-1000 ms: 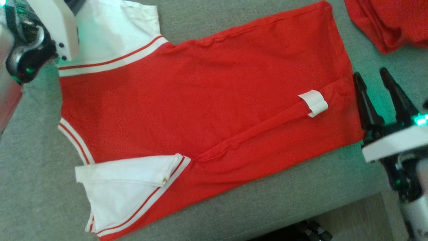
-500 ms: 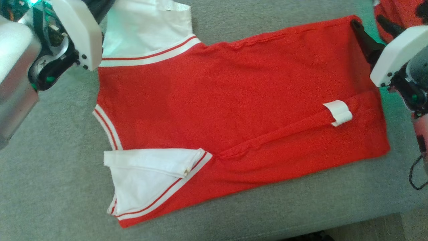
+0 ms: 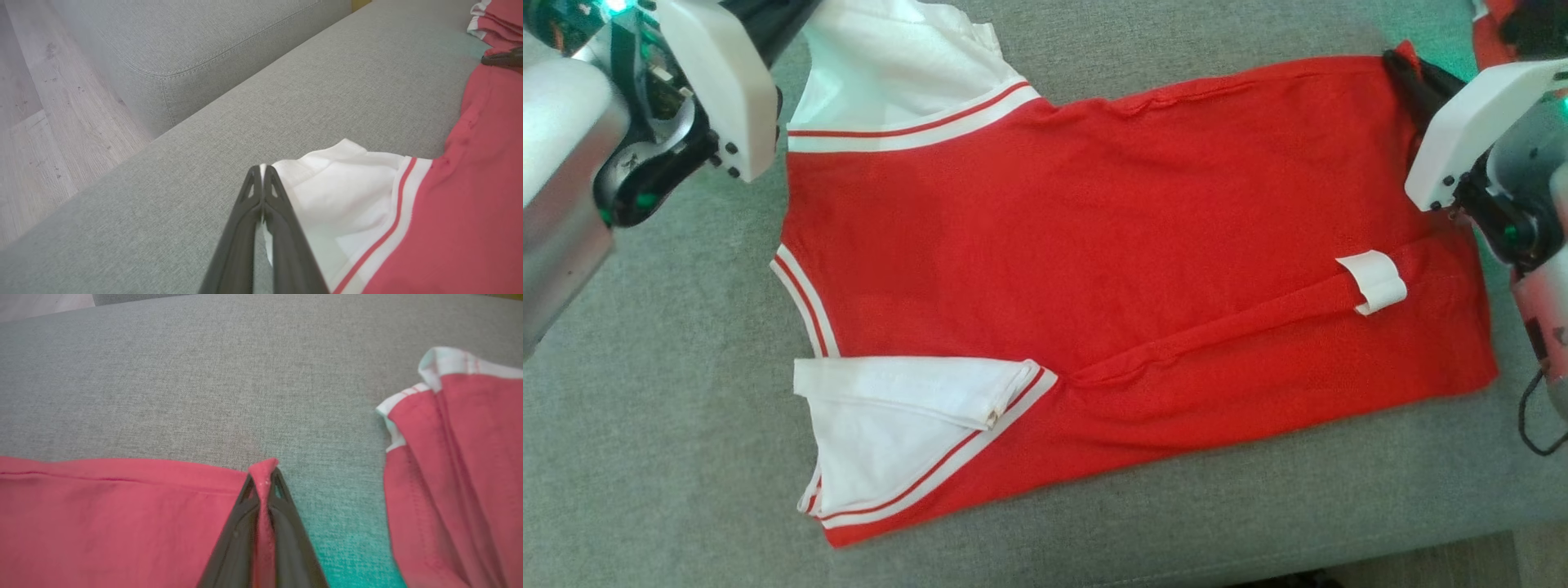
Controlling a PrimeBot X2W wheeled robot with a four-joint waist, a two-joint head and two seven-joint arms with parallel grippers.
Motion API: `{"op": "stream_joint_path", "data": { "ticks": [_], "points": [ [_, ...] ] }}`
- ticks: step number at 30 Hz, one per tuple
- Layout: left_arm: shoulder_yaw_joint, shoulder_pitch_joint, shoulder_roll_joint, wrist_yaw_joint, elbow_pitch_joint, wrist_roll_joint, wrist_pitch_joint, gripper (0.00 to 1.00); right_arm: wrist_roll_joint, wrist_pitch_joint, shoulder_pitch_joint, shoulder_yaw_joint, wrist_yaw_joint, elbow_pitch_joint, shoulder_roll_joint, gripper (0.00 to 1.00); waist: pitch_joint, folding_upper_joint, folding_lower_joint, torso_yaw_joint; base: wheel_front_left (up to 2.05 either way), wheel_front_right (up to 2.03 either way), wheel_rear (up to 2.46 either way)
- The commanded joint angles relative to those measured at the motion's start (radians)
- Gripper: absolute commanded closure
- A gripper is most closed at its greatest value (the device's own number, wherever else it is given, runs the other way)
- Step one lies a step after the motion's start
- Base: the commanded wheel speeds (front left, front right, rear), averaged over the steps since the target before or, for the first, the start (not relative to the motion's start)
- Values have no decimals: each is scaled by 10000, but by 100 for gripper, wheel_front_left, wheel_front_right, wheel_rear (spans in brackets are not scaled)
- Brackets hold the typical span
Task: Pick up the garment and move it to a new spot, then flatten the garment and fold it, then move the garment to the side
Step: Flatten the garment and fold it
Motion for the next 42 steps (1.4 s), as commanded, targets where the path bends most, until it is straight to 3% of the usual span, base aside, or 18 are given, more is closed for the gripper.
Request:
{"op": "stream_joint_path", "data": {
  "ticks": [1,10,16,23,33,42],
  "points": [
    [368,-571,442,17,-52,-27,-165,100,62,-85,-115,118,67,-126,-247,100,-12,0,0,4,0,0,0],
    [188,-877,489,17,427,788,-1488,100,247,-993,-628,9,67,99,-467,100,-110,0,0,117,0,0,0],
    [592,-1206,55,19,1365,1275,-3490,100,469,-1695,-1040,-439,67,425,-558,100,-251,0,0,337,0,0,0],
    [601,-710,-363,18,1442,576,-4280,100,850,-2055,-663,-636,67,560,-851,100,-641,0,0,726,0,0,0],
    [413,836,226,69,-121,-14,-4854,100,1692,-2439,1141,-1325,67,183,-1426,100,-1201,0,0,1487,0,0,0],
    [293,3070,1131,1063,-2308,-474,-5008,100,1704,-2544,3092,-1891,67,-894,-1605,100,-1585,0,0,1836,0,0,0]
  ]
}}
